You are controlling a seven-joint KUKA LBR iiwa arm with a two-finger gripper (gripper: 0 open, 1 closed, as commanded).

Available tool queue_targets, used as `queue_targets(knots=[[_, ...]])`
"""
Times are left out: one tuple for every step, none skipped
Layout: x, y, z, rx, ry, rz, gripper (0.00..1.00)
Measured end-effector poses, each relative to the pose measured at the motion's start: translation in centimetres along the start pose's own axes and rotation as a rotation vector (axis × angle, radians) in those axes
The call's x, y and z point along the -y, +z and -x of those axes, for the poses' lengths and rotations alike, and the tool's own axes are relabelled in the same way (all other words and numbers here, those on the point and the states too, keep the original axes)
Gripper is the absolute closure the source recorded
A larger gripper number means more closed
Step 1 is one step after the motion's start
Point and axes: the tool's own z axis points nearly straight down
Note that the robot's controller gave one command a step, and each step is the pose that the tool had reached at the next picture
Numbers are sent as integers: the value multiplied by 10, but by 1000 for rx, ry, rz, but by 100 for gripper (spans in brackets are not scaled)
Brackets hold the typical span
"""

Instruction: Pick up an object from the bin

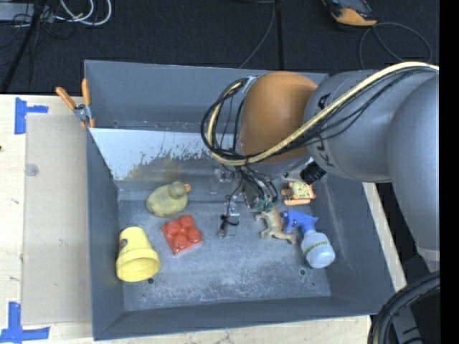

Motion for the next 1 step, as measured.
queue_targets(knots=[[0, -5, 2, 7, 2, 1, 0]])
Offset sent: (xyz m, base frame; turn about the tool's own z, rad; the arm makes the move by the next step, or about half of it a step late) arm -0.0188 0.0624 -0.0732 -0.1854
